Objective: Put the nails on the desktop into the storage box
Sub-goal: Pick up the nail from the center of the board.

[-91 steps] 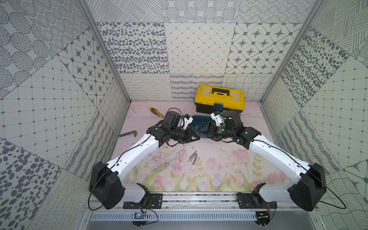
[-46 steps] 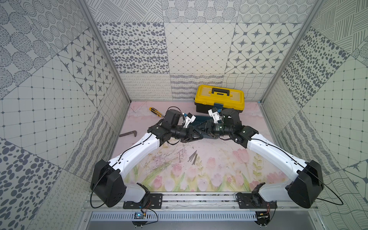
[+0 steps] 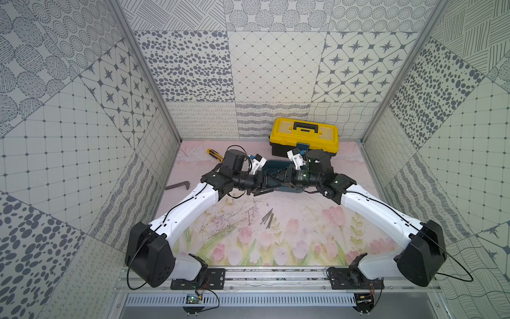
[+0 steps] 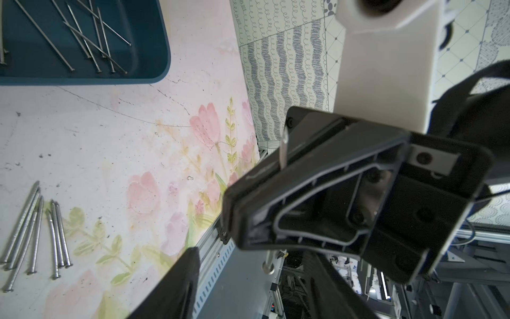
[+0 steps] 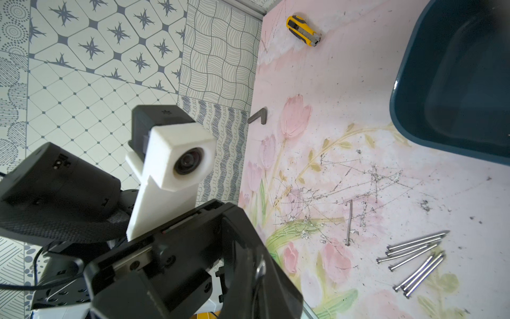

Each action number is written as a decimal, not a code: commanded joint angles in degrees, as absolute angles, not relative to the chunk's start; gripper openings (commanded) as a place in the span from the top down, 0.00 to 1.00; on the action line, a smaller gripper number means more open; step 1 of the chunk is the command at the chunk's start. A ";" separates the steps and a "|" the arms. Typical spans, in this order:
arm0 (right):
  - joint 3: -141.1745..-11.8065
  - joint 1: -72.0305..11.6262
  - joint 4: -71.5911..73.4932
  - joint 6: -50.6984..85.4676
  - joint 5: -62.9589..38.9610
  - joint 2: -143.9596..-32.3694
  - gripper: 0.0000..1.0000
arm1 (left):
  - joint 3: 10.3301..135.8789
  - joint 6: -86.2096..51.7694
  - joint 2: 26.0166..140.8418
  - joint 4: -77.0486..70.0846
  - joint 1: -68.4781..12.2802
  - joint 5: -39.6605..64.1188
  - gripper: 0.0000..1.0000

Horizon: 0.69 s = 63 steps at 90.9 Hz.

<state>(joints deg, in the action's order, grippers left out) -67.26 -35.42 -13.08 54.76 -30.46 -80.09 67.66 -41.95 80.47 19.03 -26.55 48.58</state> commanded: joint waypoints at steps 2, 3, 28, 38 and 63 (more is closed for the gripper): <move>-70.83 -33.52 -14.51 50.45 -30.44 -82.29 1.00 | 68.64 -39.45 77.87 19.46 -25.54 46.92 0.01; -71.01 -33.19 -15.21 49.88 -30.34 -82.54 1.00 | 68.73 -39.24 77.65 19.66 -25.47 46.66 0.01; -87.24 -27.25 -36.82 28.43 -20.96 -96.34 1.00 | 62.49 -41.13 69.10 21.03 -22.47 36.06 0.00; -91.64 -25.46 -38.75 23.42 -17.20 -102.36 1.00 | 60.04 -44.14 65.17 25.22 -19.88 31.76 0.01; -98.93 -23.77 -40.92 15.73 -9.71 -114.26 1.00 | 60.48 -34.65 62.25 44.96 -18.08 23.46 0.01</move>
